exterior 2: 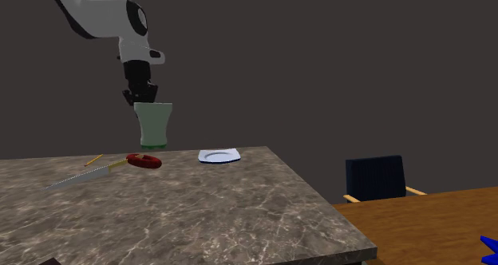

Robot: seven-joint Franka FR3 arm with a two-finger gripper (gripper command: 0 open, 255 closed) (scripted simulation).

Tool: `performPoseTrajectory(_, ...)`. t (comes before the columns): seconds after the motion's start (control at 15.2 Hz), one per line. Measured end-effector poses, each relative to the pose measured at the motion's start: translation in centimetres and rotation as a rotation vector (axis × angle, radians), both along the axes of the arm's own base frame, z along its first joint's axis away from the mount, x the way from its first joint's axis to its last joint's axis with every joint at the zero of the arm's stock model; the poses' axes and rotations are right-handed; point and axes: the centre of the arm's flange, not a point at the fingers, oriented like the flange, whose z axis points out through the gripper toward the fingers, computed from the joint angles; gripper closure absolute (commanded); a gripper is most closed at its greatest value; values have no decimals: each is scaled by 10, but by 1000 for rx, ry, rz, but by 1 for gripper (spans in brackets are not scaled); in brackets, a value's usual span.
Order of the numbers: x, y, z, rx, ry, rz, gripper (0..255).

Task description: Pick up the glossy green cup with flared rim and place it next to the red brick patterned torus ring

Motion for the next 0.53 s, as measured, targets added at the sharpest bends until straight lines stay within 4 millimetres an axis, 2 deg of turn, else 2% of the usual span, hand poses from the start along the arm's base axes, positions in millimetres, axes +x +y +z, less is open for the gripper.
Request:
performPoseTrajectory(0.4,-14,73,-8,0,-1,0,255)
performPoseTrajectory(0.53,-21,98,-16,0,0,0,255)
